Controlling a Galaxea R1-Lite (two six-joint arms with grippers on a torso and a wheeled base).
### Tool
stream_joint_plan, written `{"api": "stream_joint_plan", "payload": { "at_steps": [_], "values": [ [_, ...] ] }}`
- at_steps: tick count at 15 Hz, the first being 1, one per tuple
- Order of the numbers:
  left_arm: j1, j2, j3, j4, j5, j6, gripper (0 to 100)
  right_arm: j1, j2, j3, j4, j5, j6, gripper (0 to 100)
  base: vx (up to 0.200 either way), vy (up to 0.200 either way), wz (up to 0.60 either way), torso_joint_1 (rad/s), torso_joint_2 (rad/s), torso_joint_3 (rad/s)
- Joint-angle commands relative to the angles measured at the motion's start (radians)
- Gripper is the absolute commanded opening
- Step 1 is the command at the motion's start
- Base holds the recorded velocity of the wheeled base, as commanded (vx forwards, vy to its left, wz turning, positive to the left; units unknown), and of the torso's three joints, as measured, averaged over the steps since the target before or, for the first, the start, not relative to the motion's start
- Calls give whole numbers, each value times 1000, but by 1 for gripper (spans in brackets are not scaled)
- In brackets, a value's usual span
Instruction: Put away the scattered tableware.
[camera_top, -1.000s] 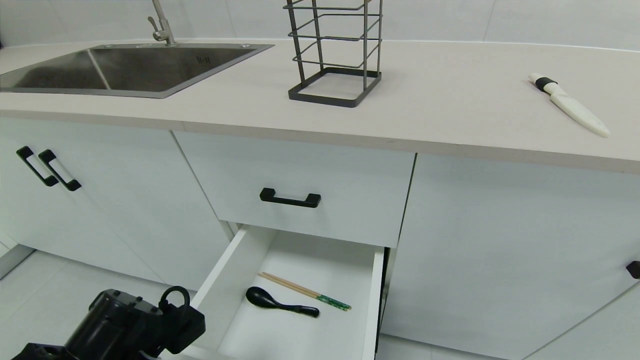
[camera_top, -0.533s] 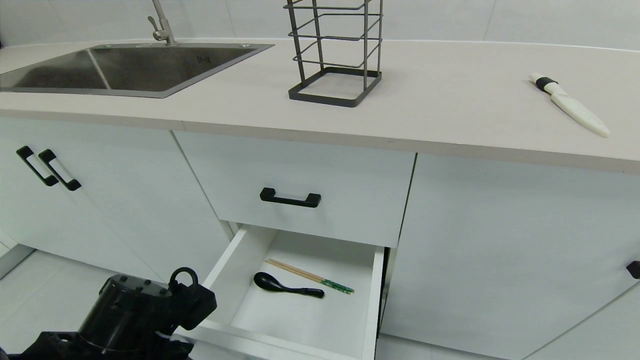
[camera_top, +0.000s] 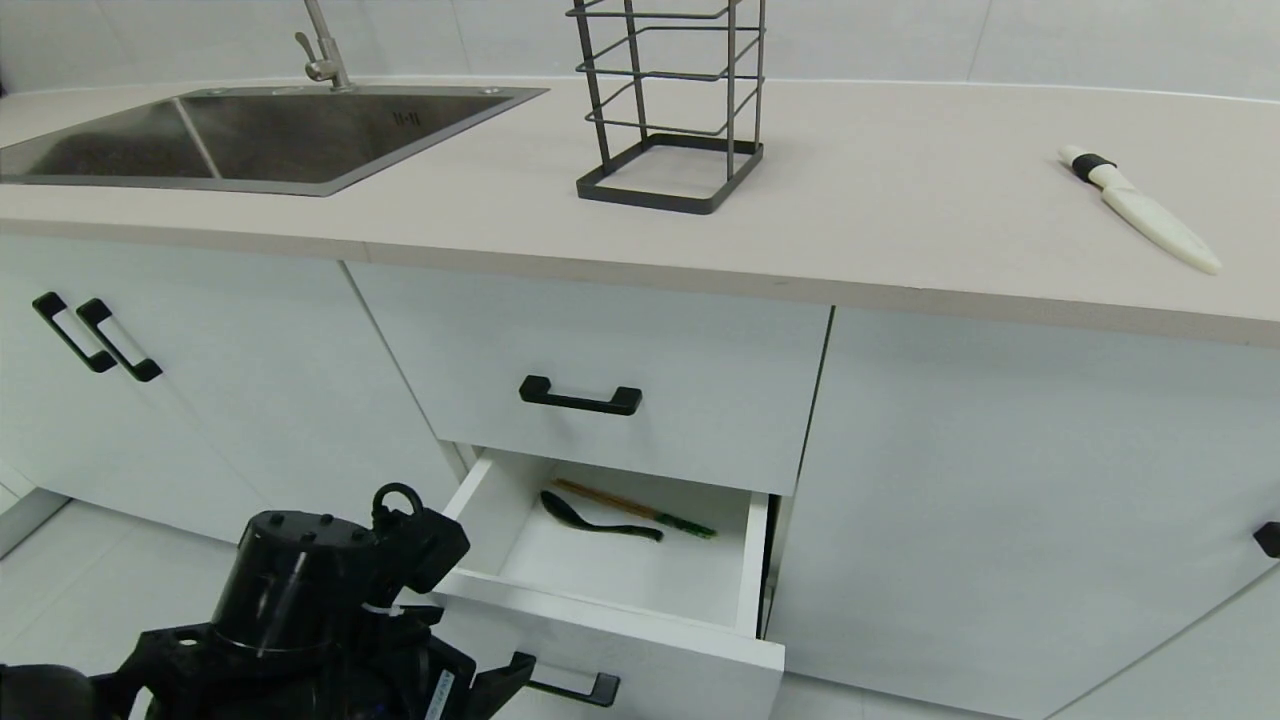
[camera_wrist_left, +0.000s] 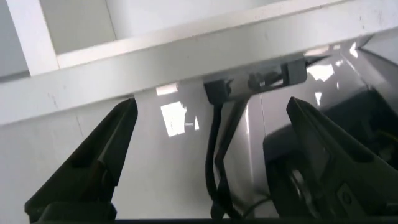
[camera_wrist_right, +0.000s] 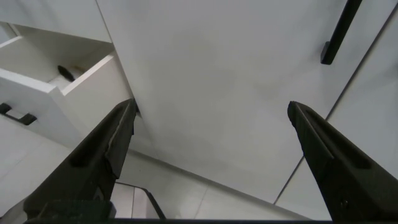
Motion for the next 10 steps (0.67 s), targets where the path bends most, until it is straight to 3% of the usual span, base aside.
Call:
{"api": "stream_joint_plan", "payload": {
  "at_steps": [1,2,4,6,10],
  "values": [
    [0,110,-1,-127,-1,2,100,0,2,0,0,0,0,100,0,0,0,0,0,0],
    [0,118,-3,-142,-1,2,100,0,2,0,0,0,0,100,0,0,0,0,0,0],
    [7,219,-1,-338,-2,2,100,0,2,0,0,0,0,100,0,0,0,0,0,0],
    [18,276,-4,-460,-7,2,100,0,2,0,0,0,0,100,0,0,0,0,0,0],
    [53,294,-64,-489,-19,3,100,0,2,0,0,0,0,100,0,0,0,0,0,0]
  ]
}}
